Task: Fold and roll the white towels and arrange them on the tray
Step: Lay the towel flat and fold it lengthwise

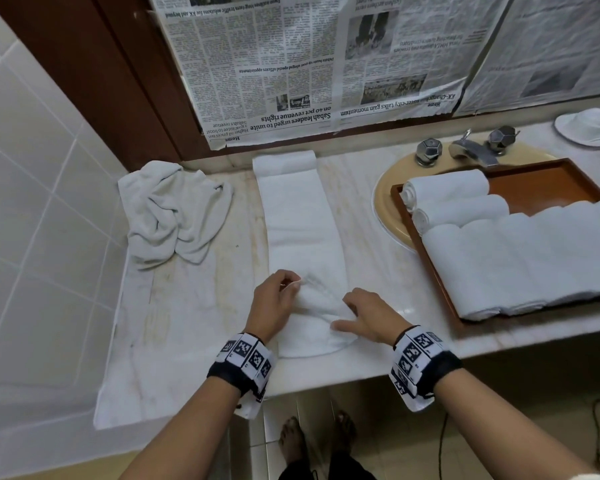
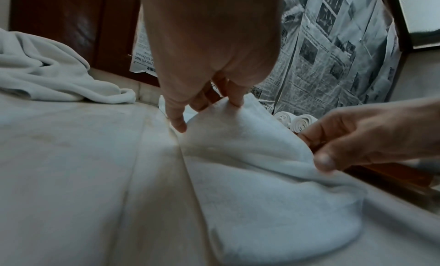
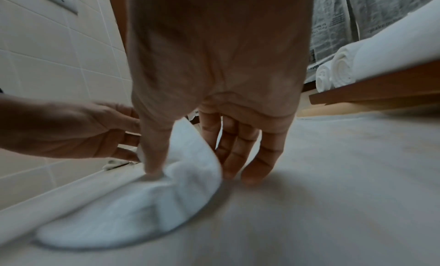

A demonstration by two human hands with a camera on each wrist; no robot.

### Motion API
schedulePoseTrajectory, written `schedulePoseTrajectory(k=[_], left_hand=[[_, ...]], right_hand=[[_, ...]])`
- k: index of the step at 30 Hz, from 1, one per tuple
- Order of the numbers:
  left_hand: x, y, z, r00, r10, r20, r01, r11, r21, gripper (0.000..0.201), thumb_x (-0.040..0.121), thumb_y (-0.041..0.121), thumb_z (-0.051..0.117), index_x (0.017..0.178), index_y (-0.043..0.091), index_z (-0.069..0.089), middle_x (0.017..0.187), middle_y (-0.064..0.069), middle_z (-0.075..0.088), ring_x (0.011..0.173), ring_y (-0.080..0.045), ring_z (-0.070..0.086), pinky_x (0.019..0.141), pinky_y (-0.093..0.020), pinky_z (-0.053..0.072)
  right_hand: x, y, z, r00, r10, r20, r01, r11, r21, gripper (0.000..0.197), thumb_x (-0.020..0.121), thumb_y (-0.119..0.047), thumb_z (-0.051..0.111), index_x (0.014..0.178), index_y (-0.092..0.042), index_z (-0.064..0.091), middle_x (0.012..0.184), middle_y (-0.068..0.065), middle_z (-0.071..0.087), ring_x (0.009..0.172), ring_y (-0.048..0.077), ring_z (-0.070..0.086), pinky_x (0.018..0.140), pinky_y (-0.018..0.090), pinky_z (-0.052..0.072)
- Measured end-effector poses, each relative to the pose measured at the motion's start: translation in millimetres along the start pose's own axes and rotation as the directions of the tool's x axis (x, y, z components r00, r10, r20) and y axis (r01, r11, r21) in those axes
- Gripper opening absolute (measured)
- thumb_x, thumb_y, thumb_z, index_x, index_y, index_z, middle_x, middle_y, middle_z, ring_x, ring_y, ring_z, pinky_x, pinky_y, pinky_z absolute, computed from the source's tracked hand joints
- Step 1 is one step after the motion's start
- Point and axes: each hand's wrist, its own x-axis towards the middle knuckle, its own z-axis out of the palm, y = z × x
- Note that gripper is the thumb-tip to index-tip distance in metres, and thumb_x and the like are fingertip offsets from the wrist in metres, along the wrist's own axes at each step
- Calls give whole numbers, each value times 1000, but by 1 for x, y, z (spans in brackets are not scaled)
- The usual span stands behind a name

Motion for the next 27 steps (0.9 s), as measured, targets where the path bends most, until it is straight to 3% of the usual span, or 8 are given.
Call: schedulePoseTrajectory(k=[3,6,11,13,17,21,27], left_hand=[[-9,4,-7,1000,4,-6,-4,999,-31,7,97,19,61,93,24,65,93,13,68,85,-1,60,73,-11,44],[-18,2,-15,1000,3,-8,-4,999,-39,5,96,22,63,93,23,65,92,13,68,79,-1,59,71,-11,43],[-42,-14,-17,998,-14,60,13,1000,18,6,97,25,63,91,25,64,89,9,68,84,-5,62,73,-15,47],[-53,-21,-16,996,-31,83,27,998,53,5,97,24,62,92,25,63,89,10,68,86,-2,62,75,-14,46],[-68,-31,-12,993,-29,117,16,993,118,5,97,20,61,98,24,63,94,13,68,90,4,60,75,-5,40],[-77,-35,-9,989,-28,148,5,988,154,13,93,14,65,101,23,68,100,13,69,95,2,61,83,-4,39],[-84,-35,-5,983,1,185,-35,983,180,32,80,-1,60,87,29,69,95,11,68,93,-7,60,83,-18,45]], right_hand=[[-10,-4,13,999,-10,-41,8,1000,-29,24,86,-29,68,92,-17,49,92,-2,48,82,19,49,68,32,37],[-18,-6,19,984,-33,-175,29,999,-24,18,89,-18,62,89,-18,44,91,-3,47,79,21,50,67,33,38],[-31,-6,34,940,-44,-338,44,999,-9,19,88,-6,60,90,-17,45,92,0,46,67,29,51,64,45,48],[-37,-1,41,944,-36,-329,43,999,14,20,88,-8,65,95,-16,48,96,1,46,69,29,52,66,43,48],[-53,11,46,972,-34,-233,58,994,96,30,85,-9,69,106,-19,50,102,-3,45,81,19,52,76,29,45],[-69,20,50,978,-41,-203,57,996,75,28,90,-9,63,109,-24,49,101,-8,42,74,14,51,74,28,48],[-79,26,46,986,3,-168,26,986,167,21,87,-12,62,102,-24,54,97,-12,44,78,9,51,74,18,45]])
